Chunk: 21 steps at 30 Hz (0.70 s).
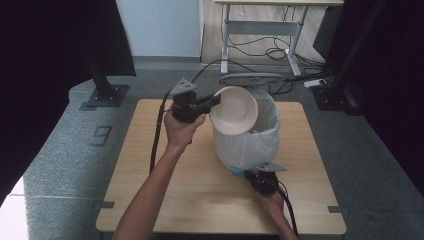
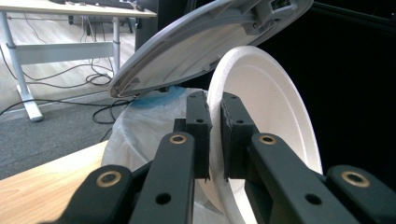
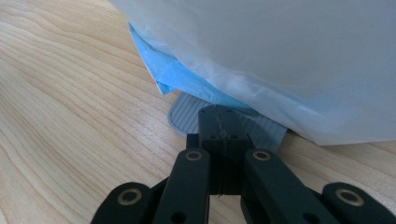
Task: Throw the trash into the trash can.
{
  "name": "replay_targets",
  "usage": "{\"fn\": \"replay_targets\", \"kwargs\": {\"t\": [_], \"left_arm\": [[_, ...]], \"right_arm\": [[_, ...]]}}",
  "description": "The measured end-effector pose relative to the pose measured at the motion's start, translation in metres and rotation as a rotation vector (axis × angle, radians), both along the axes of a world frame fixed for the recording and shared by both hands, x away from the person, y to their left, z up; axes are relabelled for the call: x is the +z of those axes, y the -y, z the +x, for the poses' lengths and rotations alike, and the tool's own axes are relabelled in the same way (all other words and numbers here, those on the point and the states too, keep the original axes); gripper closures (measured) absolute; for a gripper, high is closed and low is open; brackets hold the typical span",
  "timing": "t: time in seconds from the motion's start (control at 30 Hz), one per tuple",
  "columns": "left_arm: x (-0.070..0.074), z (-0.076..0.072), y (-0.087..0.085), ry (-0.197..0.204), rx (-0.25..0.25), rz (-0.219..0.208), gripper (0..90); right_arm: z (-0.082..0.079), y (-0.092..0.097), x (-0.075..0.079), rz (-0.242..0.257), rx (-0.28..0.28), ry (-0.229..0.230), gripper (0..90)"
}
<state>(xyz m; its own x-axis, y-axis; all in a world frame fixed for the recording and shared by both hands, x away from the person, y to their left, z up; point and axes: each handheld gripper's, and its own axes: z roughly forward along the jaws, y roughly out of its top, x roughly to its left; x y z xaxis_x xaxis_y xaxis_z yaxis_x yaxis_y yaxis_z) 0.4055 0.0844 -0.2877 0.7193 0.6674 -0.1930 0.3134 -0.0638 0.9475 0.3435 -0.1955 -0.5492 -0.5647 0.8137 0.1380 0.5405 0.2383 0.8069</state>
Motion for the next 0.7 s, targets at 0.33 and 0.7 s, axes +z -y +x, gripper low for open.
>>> {"fn": "replay_targets", "kwargs": {"t": [0.33, 0.7], "left_arm": [[0.005, 0.009, 0.014, 0.005, -0.006, 0.013, 83.7], [0.006, 0.016, 0.027, 0.004, -0.014, 0.017, 83.6]], "right_arm": [[0.0, 0.0, 0.0, -0.001, 0.0, 0.0, 89.5], [0.0, 0.0, 0.0, 0.002, 0.0, -0.002, 89.5]]}}
